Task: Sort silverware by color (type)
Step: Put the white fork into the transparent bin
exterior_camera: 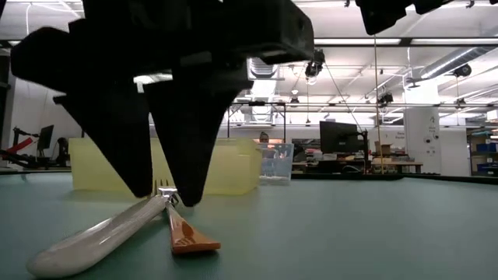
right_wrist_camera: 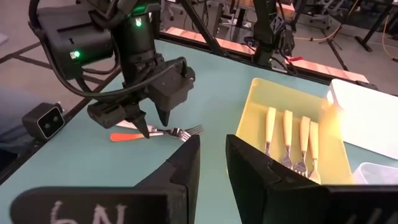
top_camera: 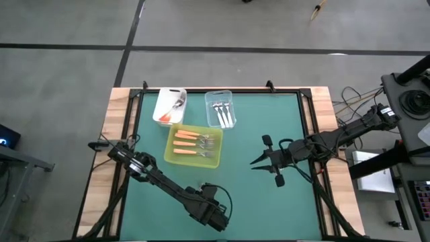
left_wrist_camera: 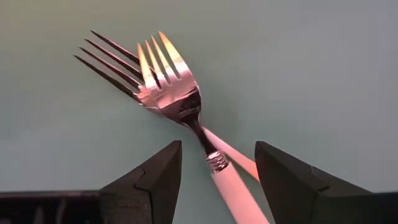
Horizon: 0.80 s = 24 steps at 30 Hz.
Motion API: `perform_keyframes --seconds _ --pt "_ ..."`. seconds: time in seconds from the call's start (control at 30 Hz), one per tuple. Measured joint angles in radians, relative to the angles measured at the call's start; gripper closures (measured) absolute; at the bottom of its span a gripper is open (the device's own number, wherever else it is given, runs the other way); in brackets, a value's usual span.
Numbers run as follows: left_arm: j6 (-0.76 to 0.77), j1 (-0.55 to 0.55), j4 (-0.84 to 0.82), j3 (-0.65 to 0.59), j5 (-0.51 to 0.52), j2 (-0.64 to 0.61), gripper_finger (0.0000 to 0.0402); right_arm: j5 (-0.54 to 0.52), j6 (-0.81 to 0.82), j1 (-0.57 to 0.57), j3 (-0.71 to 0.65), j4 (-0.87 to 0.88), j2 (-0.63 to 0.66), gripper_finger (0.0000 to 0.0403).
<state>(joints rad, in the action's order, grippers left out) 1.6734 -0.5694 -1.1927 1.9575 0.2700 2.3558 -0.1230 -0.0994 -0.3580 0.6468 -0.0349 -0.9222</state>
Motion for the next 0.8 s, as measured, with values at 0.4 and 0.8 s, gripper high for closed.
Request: perform_keyframes --seconds 0.4,0.8 --pt "0.039 0.0 0.019 -0.043 0.019 0.0 0.022 0.0 -0.009 0.0 0.0 0.001 0.0 0.0335" --pt "0.047 0.002 0.015 -0.028 0.021 -0.001 0.0322 -0.001 -0.019 0.001 0.0 0.001 0.0 0.0335"
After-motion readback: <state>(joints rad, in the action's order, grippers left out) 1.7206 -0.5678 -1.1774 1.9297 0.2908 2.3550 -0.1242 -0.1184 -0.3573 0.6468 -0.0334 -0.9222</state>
